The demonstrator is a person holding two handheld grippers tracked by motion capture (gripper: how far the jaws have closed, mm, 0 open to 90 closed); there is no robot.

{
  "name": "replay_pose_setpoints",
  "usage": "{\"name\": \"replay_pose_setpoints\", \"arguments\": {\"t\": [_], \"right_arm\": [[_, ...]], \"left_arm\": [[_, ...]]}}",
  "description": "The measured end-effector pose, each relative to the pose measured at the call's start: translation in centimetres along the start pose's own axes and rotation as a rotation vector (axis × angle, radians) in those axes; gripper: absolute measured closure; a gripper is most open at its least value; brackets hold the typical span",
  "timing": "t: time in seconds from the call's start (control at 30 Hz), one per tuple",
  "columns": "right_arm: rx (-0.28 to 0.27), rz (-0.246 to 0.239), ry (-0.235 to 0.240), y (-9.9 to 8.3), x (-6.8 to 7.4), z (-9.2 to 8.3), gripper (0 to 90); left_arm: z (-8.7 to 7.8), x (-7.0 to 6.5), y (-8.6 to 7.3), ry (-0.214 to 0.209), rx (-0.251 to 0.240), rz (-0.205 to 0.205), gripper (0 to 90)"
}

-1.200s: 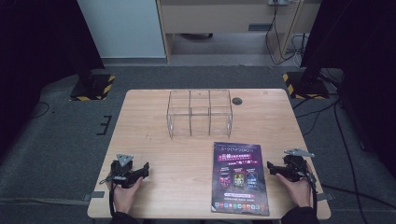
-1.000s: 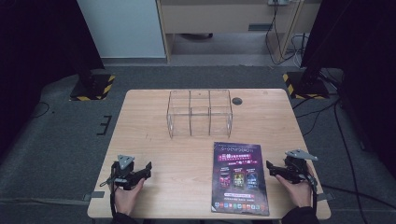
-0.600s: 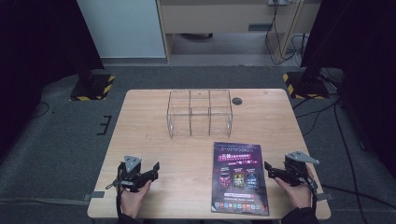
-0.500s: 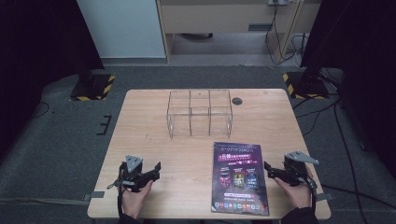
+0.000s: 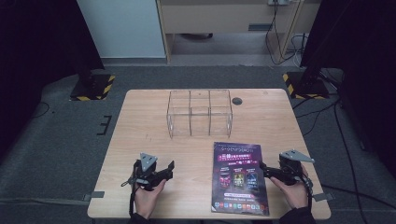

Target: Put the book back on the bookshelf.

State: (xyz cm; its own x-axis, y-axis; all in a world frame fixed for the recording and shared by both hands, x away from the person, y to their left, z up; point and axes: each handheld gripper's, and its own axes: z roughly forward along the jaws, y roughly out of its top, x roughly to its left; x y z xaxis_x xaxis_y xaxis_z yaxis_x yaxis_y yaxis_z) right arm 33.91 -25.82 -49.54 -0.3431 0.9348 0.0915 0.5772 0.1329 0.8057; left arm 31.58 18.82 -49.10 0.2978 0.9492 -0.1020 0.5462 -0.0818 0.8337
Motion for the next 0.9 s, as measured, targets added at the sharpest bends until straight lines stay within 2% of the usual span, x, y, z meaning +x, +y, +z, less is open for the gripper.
{"name": "replay_pose_setpoints", "arguments": {"t": [0.13,0.17,0.2,0.23,0.4,0.43,0.57,0.9], "right_arm": [[0.0,-0.005,0.003,0.0,0.1,0.1,11.1],[0.0,-0.005,0.003,0.0,0.1,0.1,11.1],[-0.002,-0.004,0.003,0.0,0.1,0.1,11.1],[-0.001,-0.002,0.003,0.0,0.1,0.1,11.1],[-0.005,-0.005,0.017,0.0,0.2,0.2,11.1],[-0.008,-0.002,0.018,0.0,0.3,0.2,11.1],[-0.008,-0.002,0.019,-0.1,0.3,0.3,11.5],[0.015,-0.023,0.03,-0.6,0.7,0.9,13.0]], "left_arm": [[0.8,-1.7,0.8,-0.028,-0.003,0.021,23.6],[0.8,-1.7,0.8,-0.028,-0.003,0.021,23.7],[1.1,-2.3,1.0,-0.04,-0.002,0.027,23.7],[1.1,-2.3,1.0,-0.04,-0.002,0.027,23.7],[2.0,-4.2,1.8,-0.069,0.002,0.058,23.4],[2.0,-4.2,1.8,-0.069,0.002,0.058,23.4],[2.7,-5.6,2.1,-0.092,0.004,0.068,23.7],[4.0,-7.4,1.7,-0.123,0.034,0.081,24.8]]}}
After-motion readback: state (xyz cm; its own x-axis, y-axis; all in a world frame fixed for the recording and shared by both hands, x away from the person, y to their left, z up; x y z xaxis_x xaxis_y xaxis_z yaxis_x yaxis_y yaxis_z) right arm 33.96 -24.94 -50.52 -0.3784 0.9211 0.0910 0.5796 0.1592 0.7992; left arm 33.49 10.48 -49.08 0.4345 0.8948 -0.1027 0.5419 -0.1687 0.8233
